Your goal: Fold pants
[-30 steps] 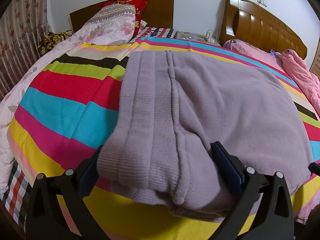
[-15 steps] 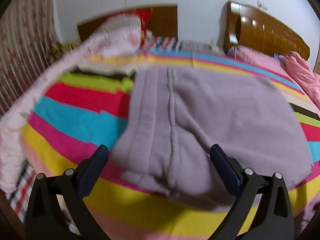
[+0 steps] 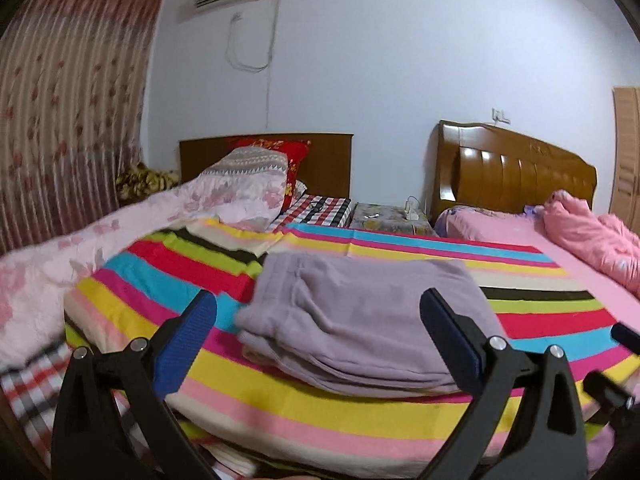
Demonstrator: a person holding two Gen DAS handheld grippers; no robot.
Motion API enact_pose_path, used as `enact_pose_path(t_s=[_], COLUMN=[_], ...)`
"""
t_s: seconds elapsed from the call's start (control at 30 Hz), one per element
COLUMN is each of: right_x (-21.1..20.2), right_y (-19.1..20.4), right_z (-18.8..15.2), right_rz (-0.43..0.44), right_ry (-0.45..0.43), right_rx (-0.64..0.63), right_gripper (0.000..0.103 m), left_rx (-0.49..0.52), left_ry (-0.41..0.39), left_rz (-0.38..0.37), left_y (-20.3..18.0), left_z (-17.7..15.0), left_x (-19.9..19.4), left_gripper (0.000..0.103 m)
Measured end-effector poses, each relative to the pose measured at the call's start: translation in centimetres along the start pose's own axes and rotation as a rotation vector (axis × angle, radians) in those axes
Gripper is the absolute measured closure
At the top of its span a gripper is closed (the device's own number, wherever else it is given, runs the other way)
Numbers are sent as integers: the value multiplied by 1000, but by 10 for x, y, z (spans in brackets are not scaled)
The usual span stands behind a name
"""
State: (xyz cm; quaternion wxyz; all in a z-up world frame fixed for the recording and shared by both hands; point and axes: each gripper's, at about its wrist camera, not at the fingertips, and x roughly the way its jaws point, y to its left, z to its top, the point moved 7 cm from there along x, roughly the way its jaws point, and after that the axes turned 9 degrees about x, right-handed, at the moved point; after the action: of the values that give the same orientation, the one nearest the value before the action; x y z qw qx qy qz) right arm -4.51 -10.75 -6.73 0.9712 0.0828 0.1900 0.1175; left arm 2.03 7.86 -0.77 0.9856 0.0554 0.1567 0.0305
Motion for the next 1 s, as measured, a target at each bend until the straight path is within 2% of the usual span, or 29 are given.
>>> enact_pose_path(t_s=[0.1,0.2,0.33,0.63,1.0], right_x=[3,4,5,3,7], right_y=[11,19,21,9,4], right_z=[-8,-11,-11,-7,-9], right_rz=[11,31,41,15,6], right_ry=[20,31,35,18,29], right_rx=[-40,-77,-79,-14,11], right_gripper=[5,5,5,5,5], left_rx=[6,50,67,56,62], left_ry=[27,76,117,128,133], left_rz=[-27,-88,-103,-52,-45], left_y=[-18,-38,-45,-35,-34], left_z=[-11,-24,-37,-41,-42], left_x=[-1,4,6,12,13], left_gripper=[1,1,1,1,1])
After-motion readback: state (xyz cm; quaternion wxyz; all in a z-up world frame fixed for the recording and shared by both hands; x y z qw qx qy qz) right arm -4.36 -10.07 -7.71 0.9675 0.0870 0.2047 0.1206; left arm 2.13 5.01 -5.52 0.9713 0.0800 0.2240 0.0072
